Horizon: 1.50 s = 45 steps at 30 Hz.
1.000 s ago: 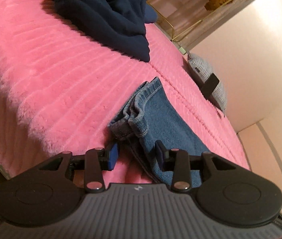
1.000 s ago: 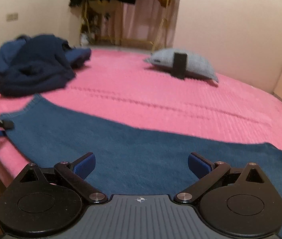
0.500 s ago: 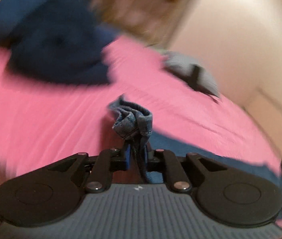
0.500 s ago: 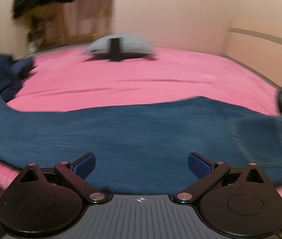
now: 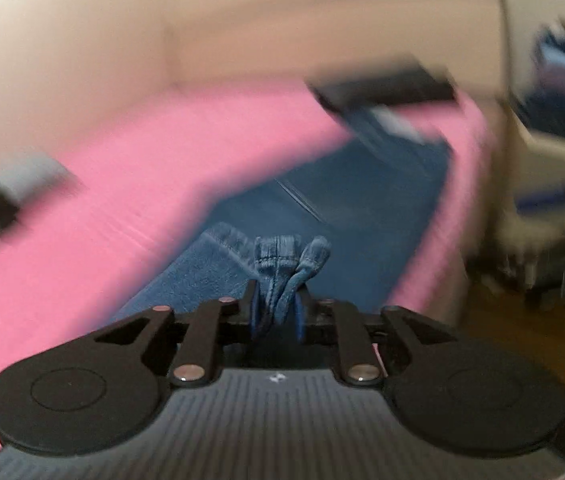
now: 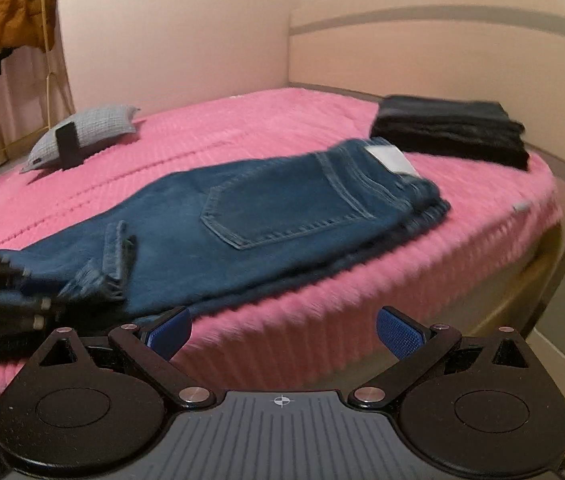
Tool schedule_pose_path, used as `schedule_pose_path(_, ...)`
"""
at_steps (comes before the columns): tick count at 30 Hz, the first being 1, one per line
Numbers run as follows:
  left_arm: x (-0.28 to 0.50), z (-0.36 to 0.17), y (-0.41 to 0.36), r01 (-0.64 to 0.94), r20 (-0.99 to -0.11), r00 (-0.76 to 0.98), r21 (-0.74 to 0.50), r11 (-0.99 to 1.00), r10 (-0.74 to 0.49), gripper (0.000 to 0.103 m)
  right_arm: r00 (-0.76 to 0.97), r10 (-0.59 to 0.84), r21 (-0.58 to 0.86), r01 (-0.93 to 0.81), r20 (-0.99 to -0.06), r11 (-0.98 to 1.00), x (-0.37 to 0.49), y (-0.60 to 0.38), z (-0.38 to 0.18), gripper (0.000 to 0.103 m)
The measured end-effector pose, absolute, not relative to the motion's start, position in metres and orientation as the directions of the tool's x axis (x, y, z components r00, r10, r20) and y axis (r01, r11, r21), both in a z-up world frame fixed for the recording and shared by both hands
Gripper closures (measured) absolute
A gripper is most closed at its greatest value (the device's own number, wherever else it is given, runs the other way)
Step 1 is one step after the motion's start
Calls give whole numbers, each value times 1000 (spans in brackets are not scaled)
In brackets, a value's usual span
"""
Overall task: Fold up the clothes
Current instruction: 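Grasp the folded hem end with the left tool and lift it, then grasp the jeans hem cuffs with the right tool and carry them onto the back pocket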
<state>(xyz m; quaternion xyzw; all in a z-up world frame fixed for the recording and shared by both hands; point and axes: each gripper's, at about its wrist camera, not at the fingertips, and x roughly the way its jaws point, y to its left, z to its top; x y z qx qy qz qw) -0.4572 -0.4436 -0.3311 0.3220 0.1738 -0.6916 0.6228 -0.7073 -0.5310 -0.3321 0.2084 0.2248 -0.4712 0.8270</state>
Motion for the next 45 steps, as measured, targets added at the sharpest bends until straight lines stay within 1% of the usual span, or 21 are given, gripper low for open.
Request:
schedule_pose_path(2,-457,-340,-432,970,-657,-31,163,-182,-753,80,491,-661,173,856,-568,487,-707,-533,-333,2)
schedule_pose_path(4,-445,-336,-413,977,-649,-75,105,-186,-757,77,557,-615,241,818,-558,523,-698,-535,-334,2)
schedule_pose_path(6,-424,-325,-395,984,-632,-108,43,-174,-767,77,643,-550,327,756,-533,567,-681,-534,-333,2)
schedule_pose_path(10,-383,-298,-363,996,-586,-88,-29,-88,-806,69,782,-393,529,619,-484,580,-644,-529,-334,2)
schedule_pose_path(13,-349,-290,-352,1000,-569,7,-13,18,-823,66,822,-313,644,567,-475,513,-624,-526,-341,2)
schedule_pose_path(16,-323,-290,-345,993,-577,112,46,105,-809,66,816,-281,673,576,-505,464,-606,-525,-348,3)
schedule_pose_path(18,-309,-292,-343,990,-583,140,60,130,-800,66,800,-286,663,597,-527,452,-597,-528,-348,19)
schedule_pose_path(19,-305,-295,-345,989,-590,149,69,134,-793,66,789,-294,655,613,-540,442,-594,-531,-348,23)
schedule_pose_path(20,-302,-299,-346,989,-598,149,73,131,-788,66,786,-305,657,617,-538,433,-593,-534,-347,30)
schedule_pose_path(23,-294,-314,-351,991,-630,130,60,119,-765,66,782,-349,652,623,-516,432,-594,-534,-340,32)
schedule_pose_path(28,-298,-329,-347,992,-636,122,99,77,-762,65,740,-383,622,672,-553,402,-586,-541,-349,49)
schedule_pose_path(30,-300,-333,-347,991,-637,127,115,70,-760,65,721,-393,611,692,-570,383,-583,-546,-357,77)
schedule_pose_path(33,-302,-333,-345,990,-632,129,129,60,-764,65,732,-393,629,680,-556,377,-587,-550,-358,85)
schedule_pose_path(36,-302,-327,-340,991,-612,123,125,58,-781,66,770,-452,647,631,-451,428,-600,-552,-335,87)
schedule_pose_path(37,-303,-323,-339,991,-592,113,120,51,-798,66,769,-464,641,630,-440,438,-604,-555,-332,87)
schedule_pose_path(39,-306,-320,-342,993,-581,95,108,39,-808,65,752,-447,619,656,-485,432,-606,-568,-342,87)
schedule_pose_path(41,-309,-323,-349,994,-600,89,103,34,-795,65,737,-354,630,676,-576,383,-603,-587,-373,86)
schedule_pose_path(42,-311,-326,-353,993,-614,91,111,28,-784,65,741,-340,643,671,-579,370,-607,-591,-379,84)
schedule_pose_path(43,-313,-329,-357,992,-629,95,123,22,-772,65,752,-348,656,658,-559,370,-613,-591,-378,78)
schedule_pose_path(44,-315,-332,-361,991,-644,99,134,16,-759,65,749,-377,647,661,-545,379,-618,-588,-373,61)
schedule_pose_path(45,-317,-334,-363,990,-654,102,143,9,-750,65,728,-427,613,684,-536,395,-623,-584,-366,55)
